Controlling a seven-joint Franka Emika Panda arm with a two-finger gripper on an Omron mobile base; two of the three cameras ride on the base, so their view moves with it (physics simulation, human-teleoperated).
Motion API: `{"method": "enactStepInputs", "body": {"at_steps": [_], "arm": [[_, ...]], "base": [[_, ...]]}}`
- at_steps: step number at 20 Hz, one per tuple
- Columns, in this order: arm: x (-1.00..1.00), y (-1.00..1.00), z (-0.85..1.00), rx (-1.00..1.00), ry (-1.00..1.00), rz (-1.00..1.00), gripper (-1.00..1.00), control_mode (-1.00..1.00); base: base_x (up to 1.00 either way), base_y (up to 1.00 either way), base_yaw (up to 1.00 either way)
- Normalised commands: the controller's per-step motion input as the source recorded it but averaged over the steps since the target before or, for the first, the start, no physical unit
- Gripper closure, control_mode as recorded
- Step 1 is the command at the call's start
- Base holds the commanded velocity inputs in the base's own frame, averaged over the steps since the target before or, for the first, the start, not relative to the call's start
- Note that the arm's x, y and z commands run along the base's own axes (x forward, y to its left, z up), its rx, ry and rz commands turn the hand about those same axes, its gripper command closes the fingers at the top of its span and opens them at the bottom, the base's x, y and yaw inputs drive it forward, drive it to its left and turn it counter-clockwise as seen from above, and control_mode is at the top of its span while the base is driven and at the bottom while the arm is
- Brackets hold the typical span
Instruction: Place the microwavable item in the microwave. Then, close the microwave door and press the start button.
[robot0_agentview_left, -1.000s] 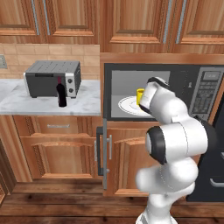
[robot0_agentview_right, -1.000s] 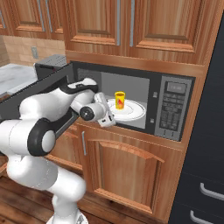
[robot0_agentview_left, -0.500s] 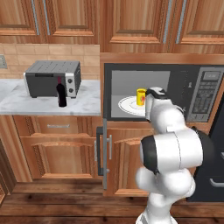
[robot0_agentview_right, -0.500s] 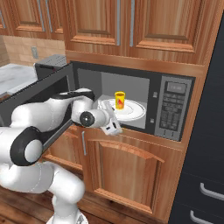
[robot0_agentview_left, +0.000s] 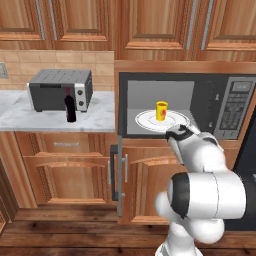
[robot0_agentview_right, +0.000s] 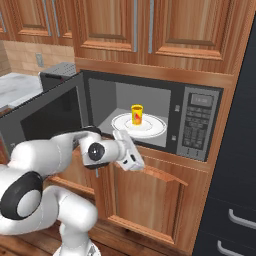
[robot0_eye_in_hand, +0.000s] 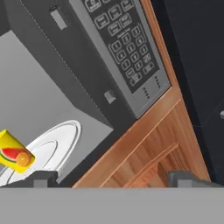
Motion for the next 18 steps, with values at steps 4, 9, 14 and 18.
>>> {"method": "enactStepInputs", "body": {"at_steps": [4, 9, 14, 18], "arm": [[-0.21, -0.07, 1.0, 0.0, 0.38, 0.01, -1.0, -1.0], [-0.09, -0.01, 1.0, 0.02, 0.46, 0.01, -1.0, -1.0], [0.0, 0.0, 1.0, 0.0, 0.48, 0.03, -1.0, -1.0], [0.0, -0.03, 1.0, 0.0, 0.4, 0.01, -1.0, -1.0]], "base": [[0.0, 0.0, 0.0], [0.0, 0.0, 0.0], [0.0, 0.0, 0.0], [0.0, 0.0, 0.0]]}}
